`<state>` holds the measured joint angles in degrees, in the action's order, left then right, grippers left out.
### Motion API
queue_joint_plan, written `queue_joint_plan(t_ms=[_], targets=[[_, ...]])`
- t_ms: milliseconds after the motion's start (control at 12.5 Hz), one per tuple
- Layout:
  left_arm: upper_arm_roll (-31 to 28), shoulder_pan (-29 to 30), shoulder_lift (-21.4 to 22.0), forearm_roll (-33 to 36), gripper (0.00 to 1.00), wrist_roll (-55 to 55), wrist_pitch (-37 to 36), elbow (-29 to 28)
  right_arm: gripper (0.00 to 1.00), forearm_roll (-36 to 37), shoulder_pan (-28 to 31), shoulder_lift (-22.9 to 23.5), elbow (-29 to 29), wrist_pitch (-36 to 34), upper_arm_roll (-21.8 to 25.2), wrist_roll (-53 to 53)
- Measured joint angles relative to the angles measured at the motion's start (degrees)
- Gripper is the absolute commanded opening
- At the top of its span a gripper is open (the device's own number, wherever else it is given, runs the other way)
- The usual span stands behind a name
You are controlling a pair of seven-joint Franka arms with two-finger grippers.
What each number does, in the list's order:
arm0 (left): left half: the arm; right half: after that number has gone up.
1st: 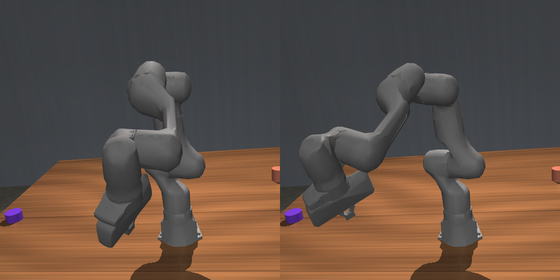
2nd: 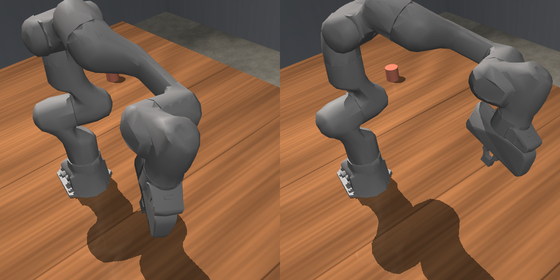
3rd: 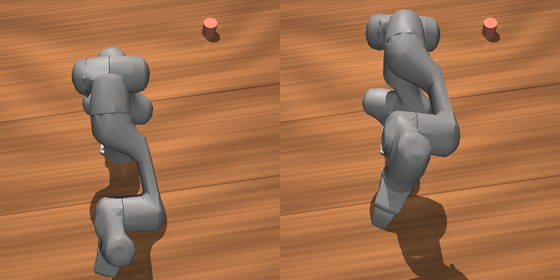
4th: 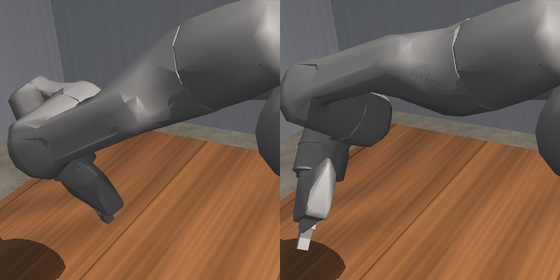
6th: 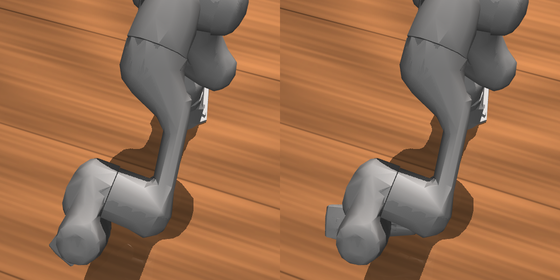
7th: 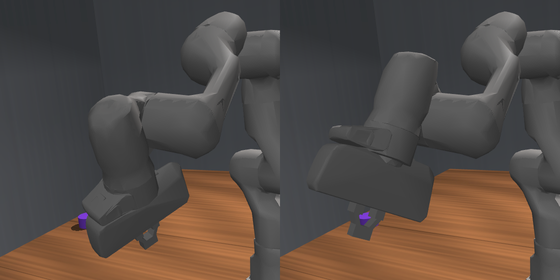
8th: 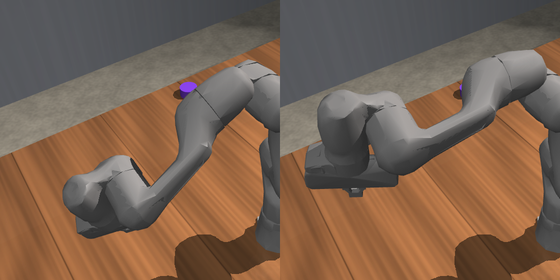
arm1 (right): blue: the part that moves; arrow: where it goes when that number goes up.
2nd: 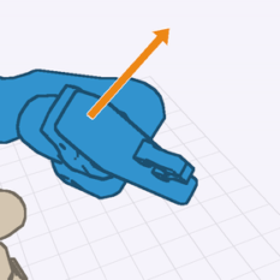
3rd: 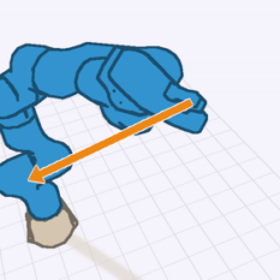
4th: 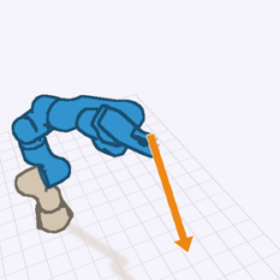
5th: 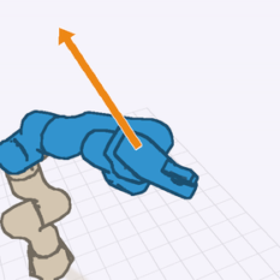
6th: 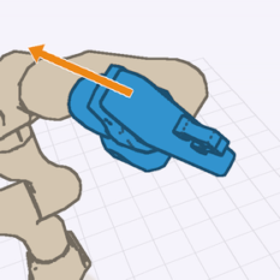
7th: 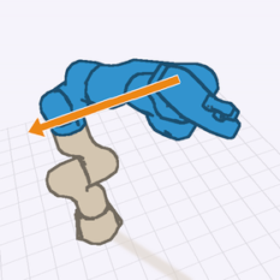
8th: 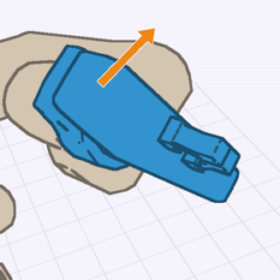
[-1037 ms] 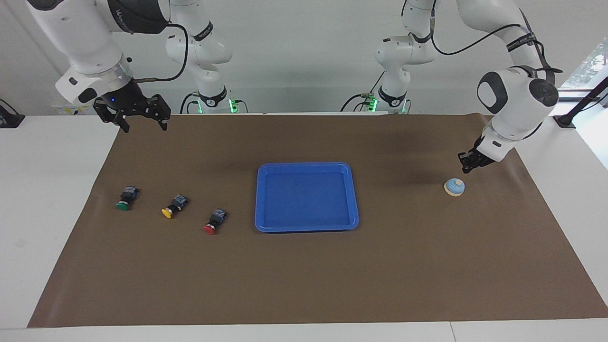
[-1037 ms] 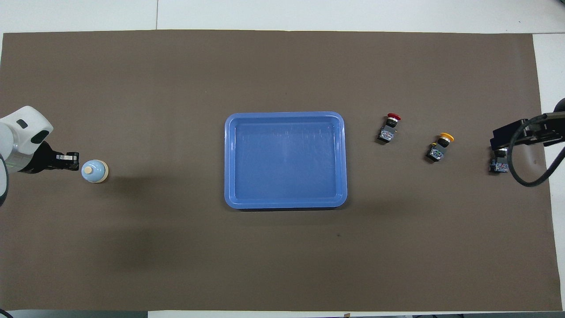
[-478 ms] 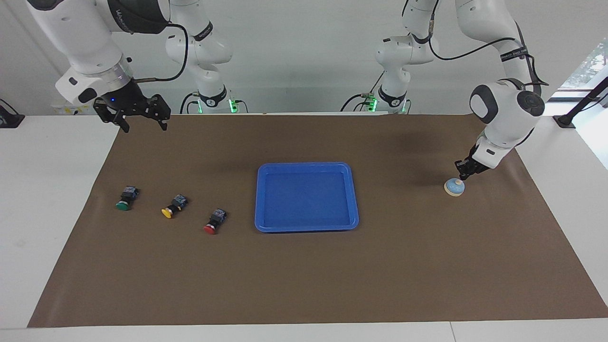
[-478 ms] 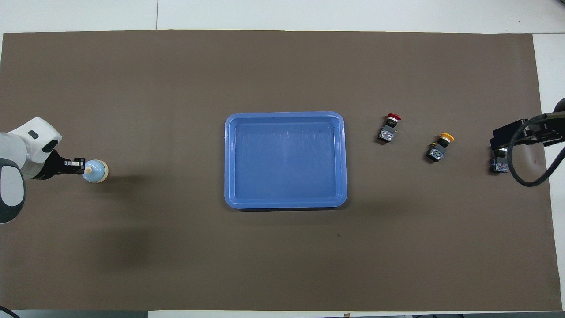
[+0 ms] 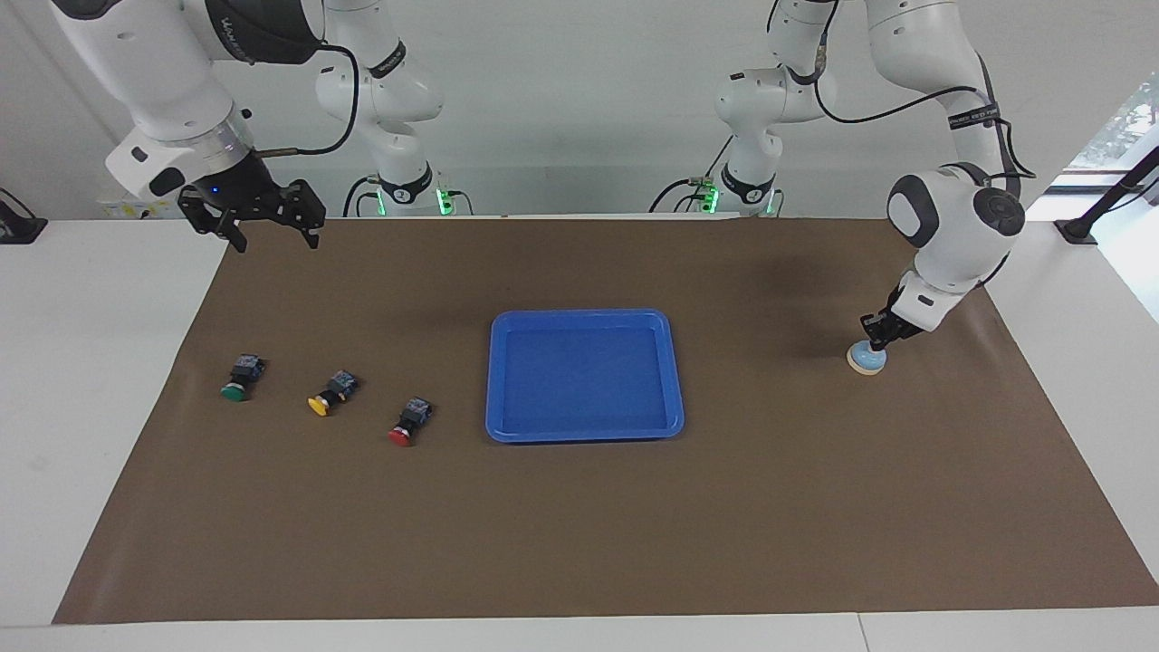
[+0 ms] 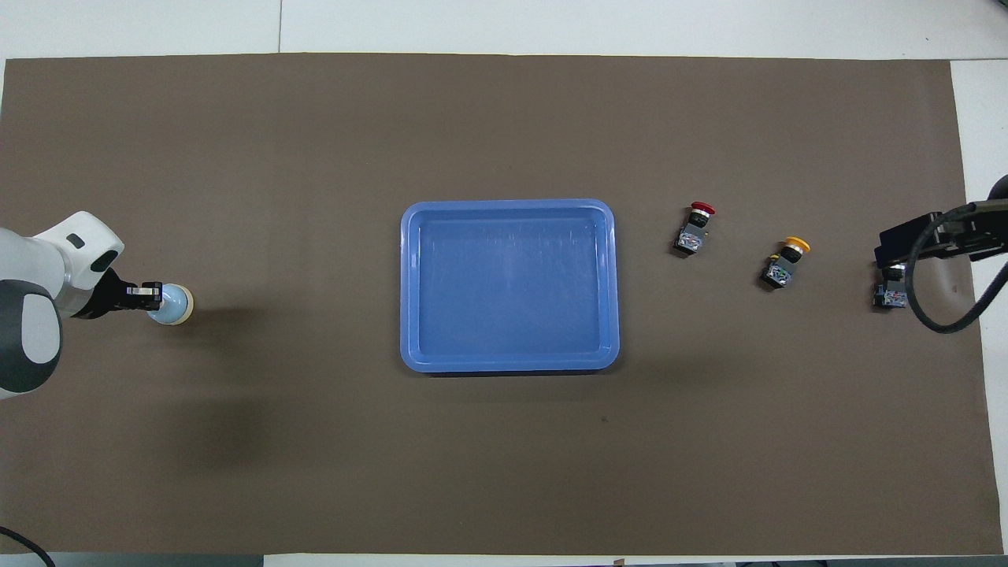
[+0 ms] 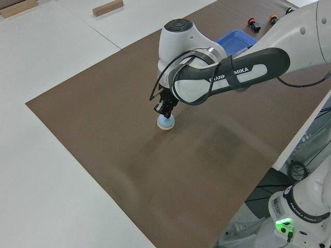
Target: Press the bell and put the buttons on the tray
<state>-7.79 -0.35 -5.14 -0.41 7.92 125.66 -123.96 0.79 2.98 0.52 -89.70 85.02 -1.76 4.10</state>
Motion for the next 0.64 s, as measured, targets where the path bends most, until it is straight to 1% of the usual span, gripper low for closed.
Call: queue_joint_plan(t_ms=[80,159,239,478,638], targets=[[0.2,-0.2,0.1,0.0,0.93,0.0,-5.8,3.7,1.0,0.0,0.0,0.0,0.0,0.0,0.0,0.0],[0.4,-0.7,0.7,0.0,1.0,0.0,-12.5,8.3,1.0,0.0,0.0,0.0,0.0,0.0,0.0,0.0],[0.8,-1.3,2.1,0.0,1.0,0.0,-17.9,12.0,1.0,0.0,0.0,0.0,0.0,0.0,0.0,0.0],[2.2,-2.5,8.3,0.0,1.0,-0.4,-30.9,18.4,1.0,0.0,0.0,0.0,0.0,0.0,0.0,0.0],[2.6,-2.7,9.9,0.0,1.0,-2.0,-37.8,23.7,1.0,0.0,0.0,0.0,0.0,0.0,0.0,0.0]])
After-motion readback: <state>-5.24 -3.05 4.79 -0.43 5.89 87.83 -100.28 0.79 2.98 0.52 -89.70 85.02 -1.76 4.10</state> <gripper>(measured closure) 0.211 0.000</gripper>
